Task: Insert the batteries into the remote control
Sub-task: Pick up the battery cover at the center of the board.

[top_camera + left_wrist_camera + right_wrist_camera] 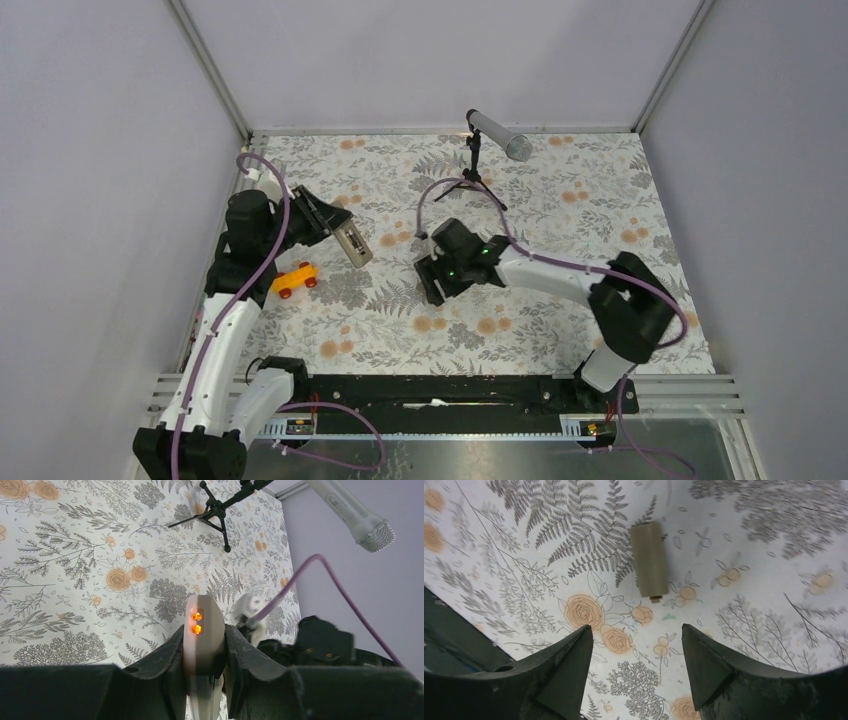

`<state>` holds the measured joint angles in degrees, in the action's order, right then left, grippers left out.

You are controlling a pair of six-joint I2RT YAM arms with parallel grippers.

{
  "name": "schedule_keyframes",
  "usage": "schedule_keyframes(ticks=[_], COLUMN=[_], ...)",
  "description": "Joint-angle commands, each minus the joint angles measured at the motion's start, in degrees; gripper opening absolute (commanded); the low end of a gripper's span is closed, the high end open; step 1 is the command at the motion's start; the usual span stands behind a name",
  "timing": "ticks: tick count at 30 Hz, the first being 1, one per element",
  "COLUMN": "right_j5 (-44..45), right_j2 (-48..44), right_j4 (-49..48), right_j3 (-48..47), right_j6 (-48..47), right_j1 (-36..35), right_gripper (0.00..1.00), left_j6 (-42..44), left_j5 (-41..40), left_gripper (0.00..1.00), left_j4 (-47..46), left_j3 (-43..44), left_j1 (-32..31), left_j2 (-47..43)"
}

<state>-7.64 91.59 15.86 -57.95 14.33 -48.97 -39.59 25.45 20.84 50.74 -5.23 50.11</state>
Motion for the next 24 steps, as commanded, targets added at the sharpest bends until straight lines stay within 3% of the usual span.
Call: schedule_keyframes(ticks=[1,9,15,24], right_j5=[7.11,12.58,9.98,7.81], right_j2=[8.2,15.85,19.29,22.77], right_j4=[7.46,12.19,14.14,16.4], right_j3=[-8.48,-15.42,-17.89,-20.43], right_j6=[-9.51,-10.33,-10.57,-9.38], right_j1=[-5.37,-5.96,-5.9,-5.38], right_gripper=[0.72,0.68,0.68,0.55], left_j6=[1.14,1.84,2.33,1.75], left_j5=[-1.41,-0.82,0.8,3.3], left_gripper=[0.0,0.0,0.0,0.0], left_j4=[-0.13,0.75,0.97,-0.06], left_j3=[0.63,-0.12,0.06,-0.21], left_j1=[0.97,3.74,5.15,6.91], left_j2=[-0.81,-2.28,-2.01,-1.16])
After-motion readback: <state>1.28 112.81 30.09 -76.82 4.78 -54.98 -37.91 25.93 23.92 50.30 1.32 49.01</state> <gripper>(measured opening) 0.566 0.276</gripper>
